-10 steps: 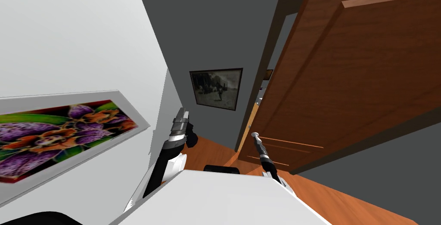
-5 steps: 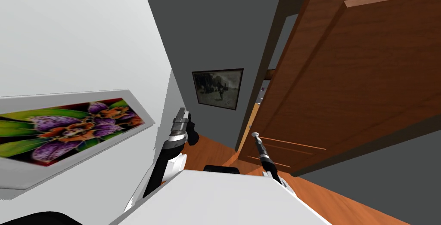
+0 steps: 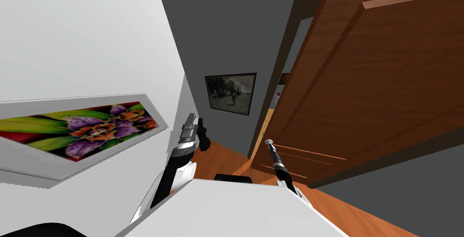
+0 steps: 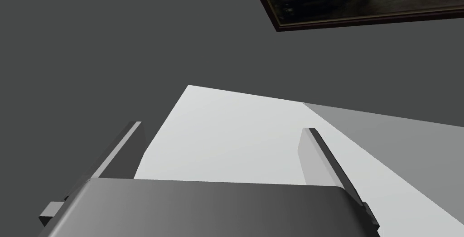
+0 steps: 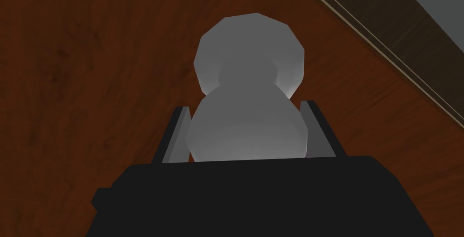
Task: Pull the door open
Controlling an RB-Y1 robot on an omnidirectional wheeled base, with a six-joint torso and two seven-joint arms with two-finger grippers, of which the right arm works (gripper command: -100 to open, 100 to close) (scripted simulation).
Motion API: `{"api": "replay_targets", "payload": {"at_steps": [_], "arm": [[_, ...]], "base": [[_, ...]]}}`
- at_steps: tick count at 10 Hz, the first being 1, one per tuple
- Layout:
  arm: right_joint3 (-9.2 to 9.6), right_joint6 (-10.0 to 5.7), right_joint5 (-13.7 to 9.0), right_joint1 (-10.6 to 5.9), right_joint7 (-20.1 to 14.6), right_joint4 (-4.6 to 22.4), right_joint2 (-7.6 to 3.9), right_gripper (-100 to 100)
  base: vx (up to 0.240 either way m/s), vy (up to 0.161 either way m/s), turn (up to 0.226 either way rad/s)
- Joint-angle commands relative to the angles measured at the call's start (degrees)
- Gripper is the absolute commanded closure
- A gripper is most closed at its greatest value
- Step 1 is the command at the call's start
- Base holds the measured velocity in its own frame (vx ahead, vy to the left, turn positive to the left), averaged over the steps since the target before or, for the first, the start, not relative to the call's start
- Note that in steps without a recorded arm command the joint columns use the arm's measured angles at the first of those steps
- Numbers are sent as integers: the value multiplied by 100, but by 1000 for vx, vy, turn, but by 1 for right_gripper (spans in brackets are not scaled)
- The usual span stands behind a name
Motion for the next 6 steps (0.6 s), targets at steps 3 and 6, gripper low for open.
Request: {"api": "replay_targets", "payload": {"at_steps": [3,6], "arm": [[-14,-3,-173,9,-524,42,-63,100],[17,6,-313,6,-915,46,-76,100]], "base": [[-35,-17,60],[-47,-16,71]]}}
